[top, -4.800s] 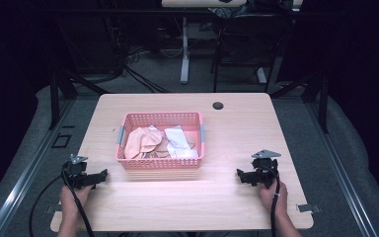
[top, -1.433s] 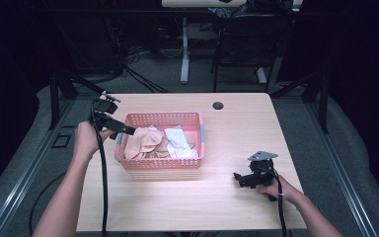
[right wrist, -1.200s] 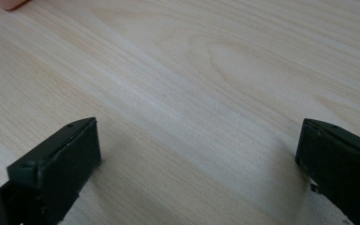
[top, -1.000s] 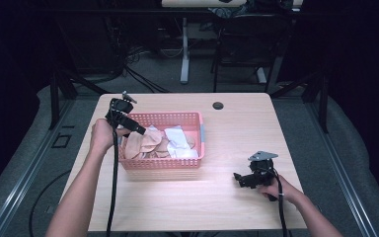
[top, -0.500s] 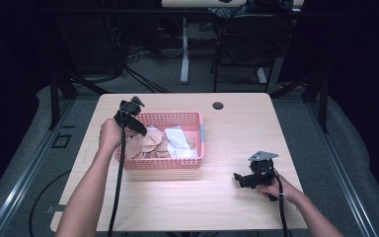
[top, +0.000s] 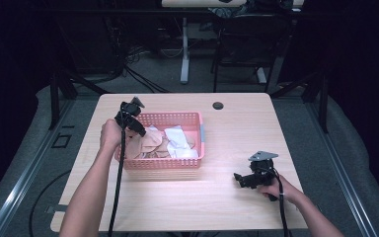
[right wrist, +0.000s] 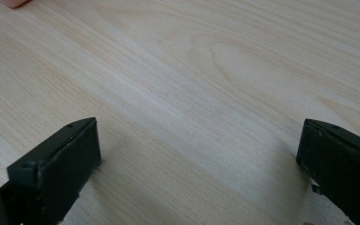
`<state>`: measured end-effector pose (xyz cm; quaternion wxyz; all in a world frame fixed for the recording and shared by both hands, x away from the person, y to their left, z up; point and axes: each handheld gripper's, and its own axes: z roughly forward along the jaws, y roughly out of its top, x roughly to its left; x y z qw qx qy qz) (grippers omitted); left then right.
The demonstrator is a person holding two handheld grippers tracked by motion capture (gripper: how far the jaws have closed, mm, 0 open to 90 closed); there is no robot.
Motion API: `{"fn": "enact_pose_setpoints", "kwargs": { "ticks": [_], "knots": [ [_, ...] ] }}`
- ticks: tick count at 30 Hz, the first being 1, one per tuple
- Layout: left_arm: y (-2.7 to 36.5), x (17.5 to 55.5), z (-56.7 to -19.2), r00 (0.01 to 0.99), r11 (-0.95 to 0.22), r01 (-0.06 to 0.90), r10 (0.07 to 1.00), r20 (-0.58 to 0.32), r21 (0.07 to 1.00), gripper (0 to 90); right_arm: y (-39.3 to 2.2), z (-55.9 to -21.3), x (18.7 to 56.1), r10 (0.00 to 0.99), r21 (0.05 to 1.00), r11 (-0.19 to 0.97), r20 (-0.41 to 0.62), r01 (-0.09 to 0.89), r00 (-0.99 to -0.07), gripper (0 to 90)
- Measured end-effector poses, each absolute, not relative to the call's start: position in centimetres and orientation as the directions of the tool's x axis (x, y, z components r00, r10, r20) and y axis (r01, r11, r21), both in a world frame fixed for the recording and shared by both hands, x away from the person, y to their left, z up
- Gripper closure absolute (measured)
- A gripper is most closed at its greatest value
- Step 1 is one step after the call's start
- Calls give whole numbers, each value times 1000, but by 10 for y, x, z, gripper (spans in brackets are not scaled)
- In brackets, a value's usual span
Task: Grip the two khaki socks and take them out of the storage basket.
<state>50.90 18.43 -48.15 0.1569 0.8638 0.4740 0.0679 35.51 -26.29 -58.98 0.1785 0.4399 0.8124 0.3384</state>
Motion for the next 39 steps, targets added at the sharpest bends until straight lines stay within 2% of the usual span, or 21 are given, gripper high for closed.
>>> {"fn": "enact_pose_setpoints", "kwargs": {
  "ticks": [2,5,9,13,19,39],
  "knots": [
    [183,507,-480,552,-511,789,834,-28,341,649,-263,-590,355,836,706,386,5,594,-549,0],
    [177,502,-477,585,-550,771,811,-13,321,711,-263,-590,355,836,708,383,8,594,-549,0],
    [175,499,-481,575,-547,781,818,-5,301,806,-263,-590,355,836,706,386,5,594,-548,0],
    [177,499,-484,560,-530,794,829,-17,296,857,-263,-590,355,835,709,384,7,592,-550,0],
    [182,494,-473,551,-503,790,833,-47,351,867,-263,-590,355,836,707,385,5,594,-548,0],
    [182,479,-411,589,-523,732,808,-18,436,869,-263,-590,355,835,707,385,7,593,-550,0]
  ]
}}
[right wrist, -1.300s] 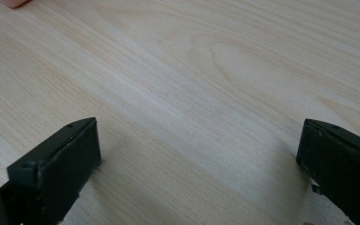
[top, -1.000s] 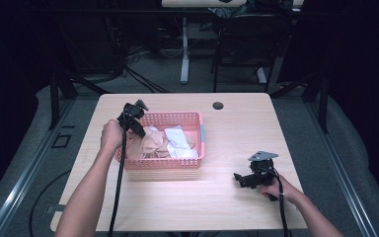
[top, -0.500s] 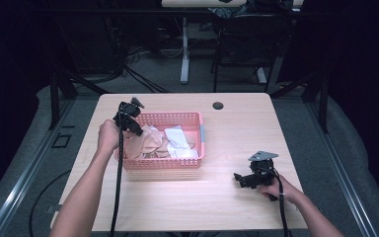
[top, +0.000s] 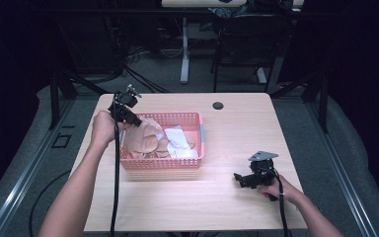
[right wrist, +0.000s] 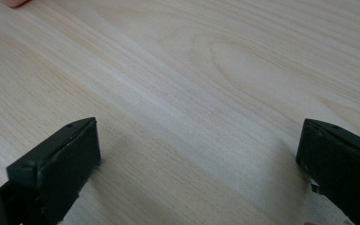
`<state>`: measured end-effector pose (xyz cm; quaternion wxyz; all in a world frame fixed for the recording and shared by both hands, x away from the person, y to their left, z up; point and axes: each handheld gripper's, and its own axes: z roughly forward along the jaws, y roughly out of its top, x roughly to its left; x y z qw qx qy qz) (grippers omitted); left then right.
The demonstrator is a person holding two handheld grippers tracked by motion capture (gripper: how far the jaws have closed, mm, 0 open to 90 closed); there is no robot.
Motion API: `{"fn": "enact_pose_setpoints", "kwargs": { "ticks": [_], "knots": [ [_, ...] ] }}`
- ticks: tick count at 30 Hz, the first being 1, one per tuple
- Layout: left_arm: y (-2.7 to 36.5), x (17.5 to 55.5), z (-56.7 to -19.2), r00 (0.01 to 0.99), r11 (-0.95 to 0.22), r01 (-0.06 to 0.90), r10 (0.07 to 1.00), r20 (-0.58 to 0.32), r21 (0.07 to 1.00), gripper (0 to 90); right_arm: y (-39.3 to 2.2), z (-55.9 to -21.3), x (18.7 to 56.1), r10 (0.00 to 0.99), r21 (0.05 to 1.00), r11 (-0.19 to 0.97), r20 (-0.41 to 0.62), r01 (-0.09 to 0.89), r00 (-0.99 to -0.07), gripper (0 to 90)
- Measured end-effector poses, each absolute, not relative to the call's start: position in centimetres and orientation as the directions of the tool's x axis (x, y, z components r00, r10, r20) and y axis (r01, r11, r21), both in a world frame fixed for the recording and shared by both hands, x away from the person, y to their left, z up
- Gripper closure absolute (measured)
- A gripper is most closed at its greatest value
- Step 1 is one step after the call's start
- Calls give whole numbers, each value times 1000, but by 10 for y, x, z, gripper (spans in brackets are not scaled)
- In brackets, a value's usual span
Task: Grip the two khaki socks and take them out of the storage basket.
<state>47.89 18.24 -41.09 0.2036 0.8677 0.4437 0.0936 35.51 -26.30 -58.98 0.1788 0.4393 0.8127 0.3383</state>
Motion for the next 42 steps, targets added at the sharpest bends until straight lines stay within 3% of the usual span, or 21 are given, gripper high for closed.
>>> {"fn": "enact_pose_setpoints", "kwargs": {
  "ticks": [22,42],
  "knots": [
    [192,467,-357,581,-514,710,814,12,482,869,-263,-590,355,838,712,383,0,588,-546,0],
    [251,449,-342,493,-449,746,869,46,491,869,-263,-590,354,839,711,383,1,590,-544,0]
  ]
}}
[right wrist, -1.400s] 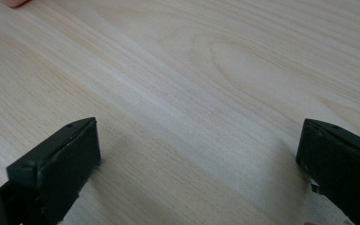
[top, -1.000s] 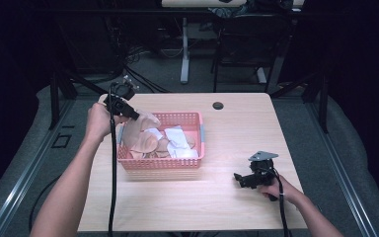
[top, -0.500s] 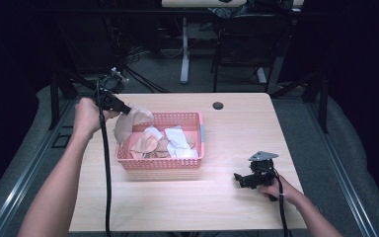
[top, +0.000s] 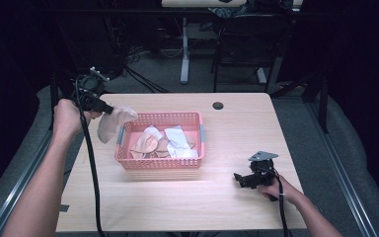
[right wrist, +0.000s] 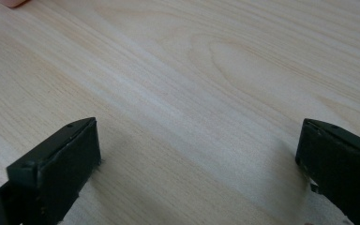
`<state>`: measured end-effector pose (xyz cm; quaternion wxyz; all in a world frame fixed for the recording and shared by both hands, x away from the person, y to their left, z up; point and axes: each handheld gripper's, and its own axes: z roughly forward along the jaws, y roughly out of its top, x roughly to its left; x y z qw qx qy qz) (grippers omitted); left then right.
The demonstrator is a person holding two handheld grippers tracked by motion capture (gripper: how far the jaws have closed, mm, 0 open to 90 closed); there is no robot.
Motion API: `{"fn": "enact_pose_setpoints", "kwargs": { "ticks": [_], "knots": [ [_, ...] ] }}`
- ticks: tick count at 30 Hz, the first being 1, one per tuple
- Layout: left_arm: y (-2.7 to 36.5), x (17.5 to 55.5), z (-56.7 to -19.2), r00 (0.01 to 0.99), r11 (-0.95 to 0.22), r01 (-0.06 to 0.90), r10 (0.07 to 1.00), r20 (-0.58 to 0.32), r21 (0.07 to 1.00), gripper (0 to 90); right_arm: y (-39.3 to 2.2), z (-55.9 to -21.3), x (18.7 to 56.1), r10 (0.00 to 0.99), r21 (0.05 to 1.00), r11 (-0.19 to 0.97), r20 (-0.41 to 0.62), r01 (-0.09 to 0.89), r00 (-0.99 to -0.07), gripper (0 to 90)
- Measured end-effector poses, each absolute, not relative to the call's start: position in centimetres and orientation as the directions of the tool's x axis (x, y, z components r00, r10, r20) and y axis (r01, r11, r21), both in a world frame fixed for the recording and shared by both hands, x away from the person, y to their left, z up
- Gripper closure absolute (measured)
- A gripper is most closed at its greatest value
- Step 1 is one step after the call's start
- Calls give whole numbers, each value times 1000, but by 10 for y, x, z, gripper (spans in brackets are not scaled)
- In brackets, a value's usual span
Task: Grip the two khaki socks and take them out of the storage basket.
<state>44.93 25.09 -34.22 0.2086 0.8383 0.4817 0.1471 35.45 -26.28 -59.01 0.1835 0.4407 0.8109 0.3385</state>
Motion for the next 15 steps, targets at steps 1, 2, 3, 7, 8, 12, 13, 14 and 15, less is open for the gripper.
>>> {"fn": "enact_pose_setpoints", "kwargs": {
  "ticks": [1,2,3,7,8,12,13,14,15],
  "knots": [
    [256,448,-343,483,-441,753,874,44,489,869,-263,-590,354,839,710,383,1,591,-544,0],
    [259,447,-344,478,-437,757,877,43,486,869,-263,-590,354,839,710,383,0,591,-544,0],
    [263,447,-344,471,-433,760,881,49,484,869,-263,-590,354,839,710,383,0,591,-544,0],
    [280,443,-348,440,-411,780,897,54,472,869,-263,-590,354,839,711,382,1,591,-544,0],
    [282,442,-348,433,-404,783,900,52,473,869,-263,-590,355,838,706,389,-4,592,-546,0],
    [295,437,-350,408,-386,795,911,57,469,869,-263,-590,354,839,708,383,2,593,-544,0],
    [298,436,-350,403,-382,797,913,58,469,869,-263,-590,354,839,708,382,2,593,-543,0],
    [301,435,-351,394,-375,801,917,61,466,869,-263,-590,354,839,708,382,3,594,-543,0],
    [304,434,-352,384,-365,804,921,59,468,869,-263,-590,354,839,708,382,3,594,-543,0]
  ]
}}
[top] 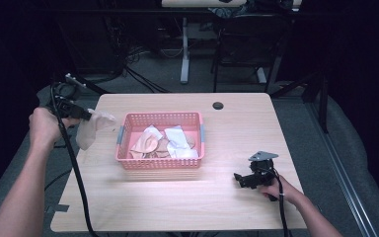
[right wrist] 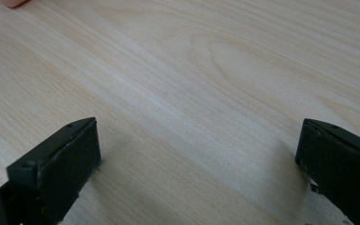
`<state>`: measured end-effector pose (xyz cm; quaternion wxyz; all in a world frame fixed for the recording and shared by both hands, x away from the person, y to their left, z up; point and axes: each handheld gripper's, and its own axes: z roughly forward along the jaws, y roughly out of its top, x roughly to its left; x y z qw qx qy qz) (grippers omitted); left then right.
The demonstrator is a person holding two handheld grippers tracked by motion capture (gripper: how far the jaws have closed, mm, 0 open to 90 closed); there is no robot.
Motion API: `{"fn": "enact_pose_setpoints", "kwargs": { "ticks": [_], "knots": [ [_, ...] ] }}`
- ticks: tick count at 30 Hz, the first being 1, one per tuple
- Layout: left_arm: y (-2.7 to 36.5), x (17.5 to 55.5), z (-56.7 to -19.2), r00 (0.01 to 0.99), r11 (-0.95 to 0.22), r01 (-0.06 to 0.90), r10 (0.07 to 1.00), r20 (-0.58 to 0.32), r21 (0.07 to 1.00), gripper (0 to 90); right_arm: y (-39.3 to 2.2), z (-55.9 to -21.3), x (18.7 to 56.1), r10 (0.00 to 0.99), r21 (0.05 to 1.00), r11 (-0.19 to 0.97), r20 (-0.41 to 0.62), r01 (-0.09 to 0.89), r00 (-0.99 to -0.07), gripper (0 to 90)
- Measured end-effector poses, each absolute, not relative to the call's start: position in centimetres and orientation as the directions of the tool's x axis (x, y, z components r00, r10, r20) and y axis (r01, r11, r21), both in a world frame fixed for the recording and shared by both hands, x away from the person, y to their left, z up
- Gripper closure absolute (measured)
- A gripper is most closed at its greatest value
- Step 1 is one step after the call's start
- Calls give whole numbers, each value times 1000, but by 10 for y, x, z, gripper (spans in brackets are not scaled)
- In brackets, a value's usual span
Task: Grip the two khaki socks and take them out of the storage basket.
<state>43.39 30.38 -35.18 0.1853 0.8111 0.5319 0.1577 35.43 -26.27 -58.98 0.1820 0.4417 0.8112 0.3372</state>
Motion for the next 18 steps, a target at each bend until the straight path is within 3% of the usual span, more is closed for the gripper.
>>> {"fn": "enact_pose_setpoints", "kwargs": {
  "ticks": [18],
  "knots": [
    [341,427,-413,267,-253,877,963,23,409,869,-263,-590,354,841,711,381,-1,590,-542,0]
  ]
}}
